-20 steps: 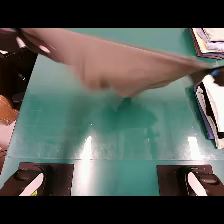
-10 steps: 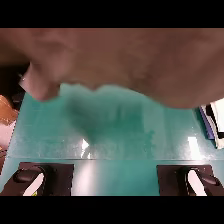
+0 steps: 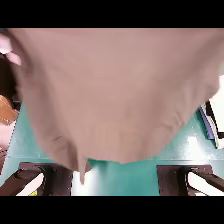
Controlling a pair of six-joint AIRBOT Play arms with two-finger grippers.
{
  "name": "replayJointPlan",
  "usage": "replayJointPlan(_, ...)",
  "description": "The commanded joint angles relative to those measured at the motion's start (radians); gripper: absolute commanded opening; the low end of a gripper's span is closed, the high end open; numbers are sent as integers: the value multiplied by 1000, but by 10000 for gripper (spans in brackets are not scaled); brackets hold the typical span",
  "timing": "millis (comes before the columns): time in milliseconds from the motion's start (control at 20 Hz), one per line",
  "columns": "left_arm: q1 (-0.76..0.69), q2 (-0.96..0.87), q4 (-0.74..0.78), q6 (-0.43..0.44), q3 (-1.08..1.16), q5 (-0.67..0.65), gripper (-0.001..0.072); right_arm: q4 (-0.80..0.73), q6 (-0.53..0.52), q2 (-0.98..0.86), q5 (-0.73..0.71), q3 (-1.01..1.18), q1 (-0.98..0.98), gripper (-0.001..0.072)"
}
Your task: Fold the shirts.
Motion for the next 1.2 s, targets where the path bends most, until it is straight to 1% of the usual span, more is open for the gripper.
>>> replayJointPlan(0,-1,-225,-20,-4,-206,10,29,-57,13,-209,17,-113,133,13)
replayJointPlan(150,-1,-437,-18,-3,-260,132,29,-59,13,-387,-104,-153,178,13)
replayJointPlan(250,-1,-532,-19,-5,-250,208,30,-38,13,-467,-159,-148,186,16)
replayJointPlan(300,-1,-556,-19,-5,-239,229,37,-18,13,-501,-163,-130,186,18)
replayJointPlan(350,0,-567,-18,-4,-227,243,254,9,12,-533,-158,-102,180,21)
replayJointPlan(400,6,-567,-19,-4,-211,248,406,54,10,-557,-146,-70,167,122)
replayJointPlan(450,18,-567,-19,-4,-185,219,406,123,10,-572,-133,-37,151,332)
replayJointPlan(500,43,-564,-21,-3,-151,161,406,207,2,-578,-112,-9,128,373)
replayJointPlan(600,116,-541,-26,11,-106,3,406,362,-36,-555,-41,4,74,373)
replayJointPlan(700,203,-501,-69,66,-142,-126,406,440,-64,-494,25,-60,26,373)
replayJointPlan(750,247,-464,-106,87,-204,-157,406,459,-80,-447,36,-127,6,373)
replayJointPlan(900,329,-328,-220,124,-475,-137,406,462,-103,-288,13,-364,-36,373)
replayJointPlan(1050,332,-203,-281,128,-742,-77,406,462,-104,-133,-82,-589,-63,373)
replayJointPlan(1150,332,-161,-334,128,-862,-36,406,460,-104,-60,-139,-686,-66,373)
